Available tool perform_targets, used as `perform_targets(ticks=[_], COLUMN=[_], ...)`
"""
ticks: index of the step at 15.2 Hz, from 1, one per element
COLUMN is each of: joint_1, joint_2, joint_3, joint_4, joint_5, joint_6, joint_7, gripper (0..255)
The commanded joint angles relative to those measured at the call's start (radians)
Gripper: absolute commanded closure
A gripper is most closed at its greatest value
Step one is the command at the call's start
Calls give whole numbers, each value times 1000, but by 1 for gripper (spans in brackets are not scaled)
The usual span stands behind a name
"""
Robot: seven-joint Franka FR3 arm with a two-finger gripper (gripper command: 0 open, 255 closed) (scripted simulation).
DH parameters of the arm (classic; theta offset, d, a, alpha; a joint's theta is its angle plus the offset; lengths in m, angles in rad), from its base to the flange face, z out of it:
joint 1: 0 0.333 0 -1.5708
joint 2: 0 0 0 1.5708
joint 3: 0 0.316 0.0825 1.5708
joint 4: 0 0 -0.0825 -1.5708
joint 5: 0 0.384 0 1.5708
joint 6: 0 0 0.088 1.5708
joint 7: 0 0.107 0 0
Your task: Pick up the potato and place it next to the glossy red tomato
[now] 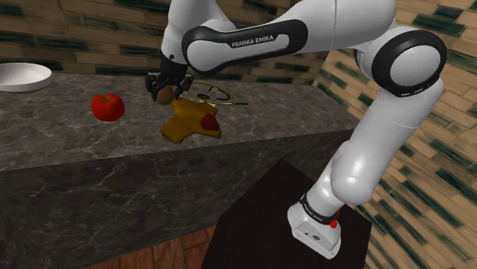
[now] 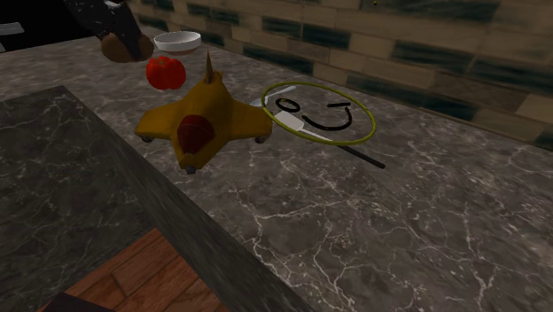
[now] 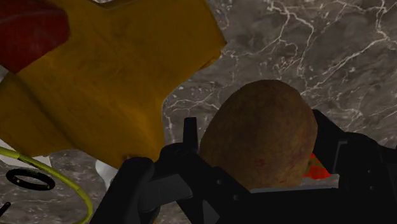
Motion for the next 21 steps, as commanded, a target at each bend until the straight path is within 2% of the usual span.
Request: perform_targets(ticks=[1,8,21], joint_1=[25,137,138], joint_2=[75,324,365], joint_3=[14,25,9], joint_4=[92,440,326], joint_5=[-37,-136,-168], joint_6=[-26,-150,1], joint_7=[52,167,203], gripper=[255,255,255])
